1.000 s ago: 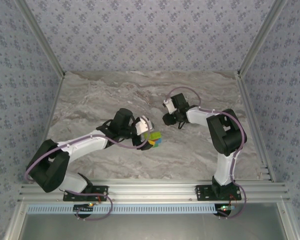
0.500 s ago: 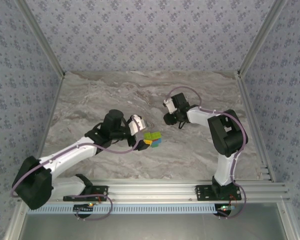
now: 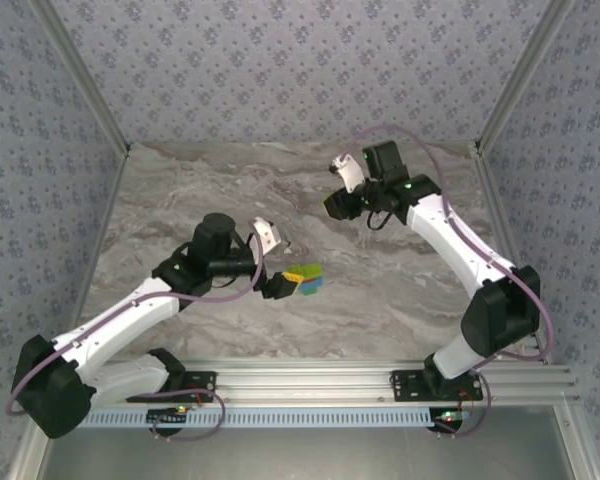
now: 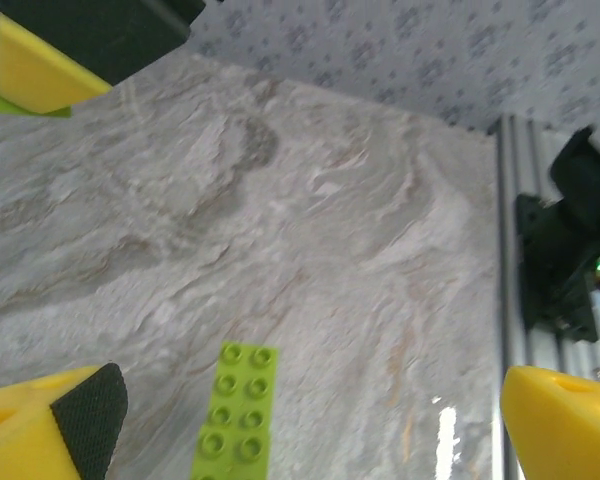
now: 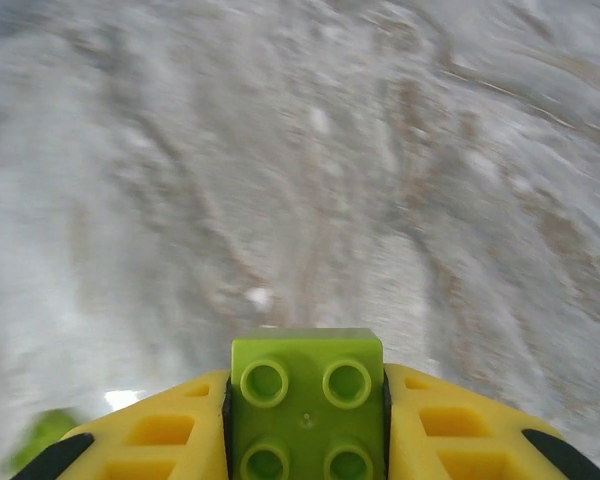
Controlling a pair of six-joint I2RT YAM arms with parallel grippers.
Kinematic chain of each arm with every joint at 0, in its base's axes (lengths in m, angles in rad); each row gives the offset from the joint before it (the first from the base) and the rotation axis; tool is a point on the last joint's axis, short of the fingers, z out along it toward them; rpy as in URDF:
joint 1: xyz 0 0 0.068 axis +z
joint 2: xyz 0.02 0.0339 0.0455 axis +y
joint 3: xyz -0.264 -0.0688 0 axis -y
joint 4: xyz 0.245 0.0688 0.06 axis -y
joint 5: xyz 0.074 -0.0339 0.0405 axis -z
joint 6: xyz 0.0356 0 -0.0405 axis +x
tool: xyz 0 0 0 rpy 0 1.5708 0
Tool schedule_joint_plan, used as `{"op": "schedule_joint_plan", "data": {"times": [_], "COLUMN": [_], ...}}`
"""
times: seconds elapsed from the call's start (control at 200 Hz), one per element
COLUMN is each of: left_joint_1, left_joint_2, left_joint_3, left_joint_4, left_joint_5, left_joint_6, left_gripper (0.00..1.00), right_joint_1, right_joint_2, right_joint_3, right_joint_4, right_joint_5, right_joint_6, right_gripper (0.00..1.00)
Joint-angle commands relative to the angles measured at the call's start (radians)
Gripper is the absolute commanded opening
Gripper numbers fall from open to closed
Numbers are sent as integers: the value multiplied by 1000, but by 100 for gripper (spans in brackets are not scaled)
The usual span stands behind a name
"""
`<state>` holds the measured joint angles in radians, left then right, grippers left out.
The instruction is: Assemble a carrot with lego
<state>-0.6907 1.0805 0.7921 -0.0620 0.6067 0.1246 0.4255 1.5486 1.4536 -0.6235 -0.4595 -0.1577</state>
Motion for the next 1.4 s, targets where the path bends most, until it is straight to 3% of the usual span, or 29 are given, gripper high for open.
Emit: {"op": "schedule_joint_plan", "data": {"times": [0.0, 0.115, 0.235, 0.35, 0.41, 0.51, 0.64, 0.929, 1.394], "left_joint_1": [5, 3, -21, -62, -70, -94, -99, -99, -105], "left_joint_2": [-44, -160, -300, -359, -339, -255, -187, -216, -170], "left_joint_3": [60, 5, -99, -184, -182, -117, -71, -87, -29], "left_joint_4": [-28, 39, 136, 236, 224, 131, 99, 146, 169], "left_joint_5": [122, 103, 82, -122, -90, 28, 2, -72, 4], "left_joint_6": [-53, -78, -93, -194, -185, -117, -70, -11, 19], "left_gripper": [97, 97, 97, 97, 97, 79, 80, 81, 80], "right_joint_1": [-40, -57, -52, -31, -12, 25, 85, 143, 156], "right_joint_2": [-13, -51, -86, -103, -108, -123, -172, -232, -99], "right_joint_3": [47, 8, -41, -78, -92, -103, -128, -209, -162], "right_joint_4": [-260, -258, -247, -253, -263, -306, -329, -319, -278], "right_joint_5": [-376, -591, -701, -779, -810, -855, -869, -871, -900], "right_joint_6": [21, 58, 103, 125, 136, 133, 157, 211, 211], "right_gripper": [32, 32, 33, 33, 33, 33, 33, 33, 32]}}
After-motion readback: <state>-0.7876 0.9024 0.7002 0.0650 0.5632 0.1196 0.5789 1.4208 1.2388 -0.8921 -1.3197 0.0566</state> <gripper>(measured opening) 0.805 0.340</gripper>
